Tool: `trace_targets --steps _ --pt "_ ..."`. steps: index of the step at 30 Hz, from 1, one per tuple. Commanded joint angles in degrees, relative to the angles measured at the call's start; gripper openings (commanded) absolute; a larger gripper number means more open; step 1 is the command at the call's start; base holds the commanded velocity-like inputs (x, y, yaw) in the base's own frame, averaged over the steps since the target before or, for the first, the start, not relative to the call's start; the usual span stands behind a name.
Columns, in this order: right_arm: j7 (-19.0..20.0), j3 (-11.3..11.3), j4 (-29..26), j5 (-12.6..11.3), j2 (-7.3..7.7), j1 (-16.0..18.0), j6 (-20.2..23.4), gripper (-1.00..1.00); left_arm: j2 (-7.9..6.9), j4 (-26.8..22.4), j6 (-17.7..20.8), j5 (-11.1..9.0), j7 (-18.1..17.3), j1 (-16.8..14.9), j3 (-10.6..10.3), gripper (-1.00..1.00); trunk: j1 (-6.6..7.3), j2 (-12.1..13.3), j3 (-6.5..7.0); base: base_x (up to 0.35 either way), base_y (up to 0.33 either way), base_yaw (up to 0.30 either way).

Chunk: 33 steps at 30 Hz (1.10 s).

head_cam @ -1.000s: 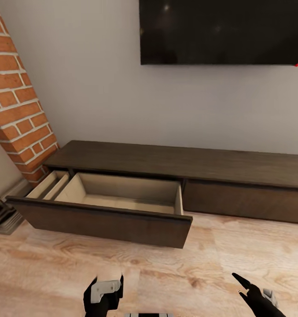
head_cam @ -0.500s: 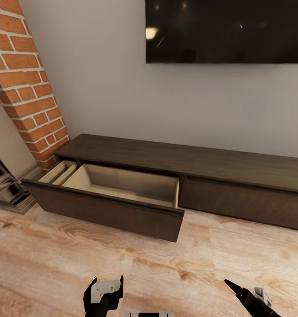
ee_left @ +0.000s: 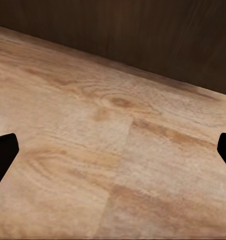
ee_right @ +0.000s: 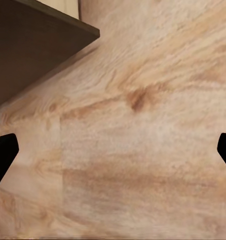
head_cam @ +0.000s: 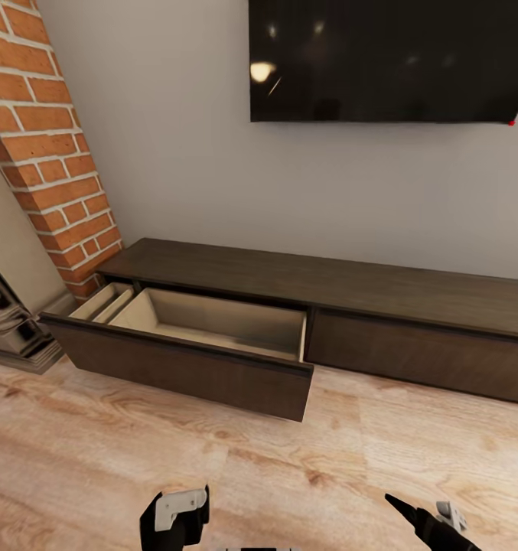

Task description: Place each of the two pumpkins and all three candles from the living room inside a cabinet in the living room (use any cabinet), then make sure every cabinet is closed, and position the cauldron so it is next to a table in the living room.

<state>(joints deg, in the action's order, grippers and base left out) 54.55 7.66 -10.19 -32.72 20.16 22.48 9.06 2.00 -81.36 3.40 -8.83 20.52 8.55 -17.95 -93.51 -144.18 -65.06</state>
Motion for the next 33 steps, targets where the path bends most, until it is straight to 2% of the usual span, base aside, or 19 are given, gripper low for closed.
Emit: trace_targets --steps 1,7,13,23,33 --pt "0.22 0.41 0.03 0.53 0.01 0.02 0.59 1.0 0.0 -0.08 0.95 -0.31 0.4 -0.01 0.04 1.0 0.03 0.0 0.19 -0.001 0.0 0.0" --pt "0.15 0.36 0.18 1.36 -0.03 0.02 -1.39 1.0 0.09 -0.1 3.5 -0.31 0.7 -0.02 0.26 1.0 0.19 0.08 1.52 0.0 0.0 0.0" --pt "-0.66 0.18 0.19 1.4 -0.24 0.02 -2.17 1.0 0.18 0.01 4.07 -0.19 0.8 -0.03 0.28 1.0 0.34 0.16 2.86 0.0 0.0 0.026" --pt "-1.12 0.12 0.29 1.43 -0.55 0.02 -2.33 1.0 0.28 1.81 4.17 -0.16 1.64 -0.03 0.08 1.0 0.6 0.29 4.64 0.0 0.0 0.193" --pt "-4.37 0.14 0.34 1.55 -0.74 0.02 -2.38 1.0 0.28 3.78 4.12 -0.27 3.21 -0.03 0.1 1.0 0.86 0.43 6.23 0.0 0.0 0.209"
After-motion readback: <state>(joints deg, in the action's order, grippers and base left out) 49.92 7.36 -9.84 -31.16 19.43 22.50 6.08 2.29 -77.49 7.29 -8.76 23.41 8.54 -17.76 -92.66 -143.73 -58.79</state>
